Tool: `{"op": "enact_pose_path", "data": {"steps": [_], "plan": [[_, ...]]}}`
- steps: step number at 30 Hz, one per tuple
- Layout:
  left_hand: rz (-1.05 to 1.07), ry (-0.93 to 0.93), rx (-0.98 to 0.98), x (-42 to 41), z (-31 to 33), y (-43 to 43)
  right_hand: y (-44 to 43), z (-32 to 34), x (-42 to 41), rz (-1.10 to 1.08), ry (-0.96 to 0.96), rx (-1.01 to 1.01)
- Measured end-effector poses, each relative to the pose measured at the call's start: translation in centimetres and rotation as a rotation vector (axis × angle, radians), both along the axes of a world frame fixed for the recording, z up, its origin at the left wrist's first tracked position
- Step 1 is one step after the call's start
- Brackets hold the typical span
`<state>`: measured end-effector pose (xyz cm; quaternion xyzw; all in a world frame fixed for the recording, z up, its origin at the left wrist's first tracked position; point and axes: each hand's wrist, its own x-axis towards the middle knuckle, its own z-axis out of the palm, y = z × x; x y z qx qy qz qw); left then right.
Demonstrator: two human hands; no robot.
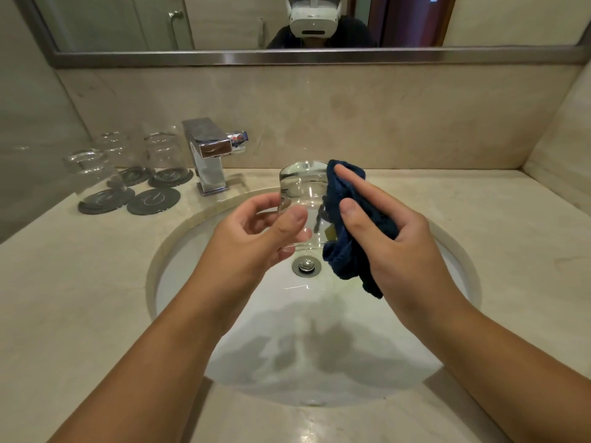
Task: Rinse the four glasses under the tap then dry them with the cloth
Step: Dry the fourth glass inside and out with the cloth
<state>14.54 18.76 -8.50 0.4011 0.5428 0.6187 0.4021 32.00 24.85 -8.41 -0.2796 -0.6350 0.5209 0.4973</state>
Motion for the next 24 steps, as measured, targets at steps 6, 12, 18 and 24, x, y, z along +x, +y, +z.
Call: {"op": "enact_pose_path", "data": {"steps": [6, 12, 18, 24], "plan": [[-0.052, 0.007, -0.033, 0.1, -0.1, 0.1, 1.0, -0.3, 0.0, 0.072, 0.109, -0.18], [0.054, 0.124, -0.01, 0.2, -0.3, 0.3, 0.8, -0.4, 0.0, -0.035, 0.041, -0.077], [-0.006, 0.11, 0.015, 0.1, -0.4, 0.1, -0.2, 0.0, 0.1, -0.071, -0.031, 0.067], [-0.029, 0.075, 0.018, -0.1, -0.3, 0.0, 1.1, -0.3, 0.2, 0.037, 0.054, -0.06]]}}
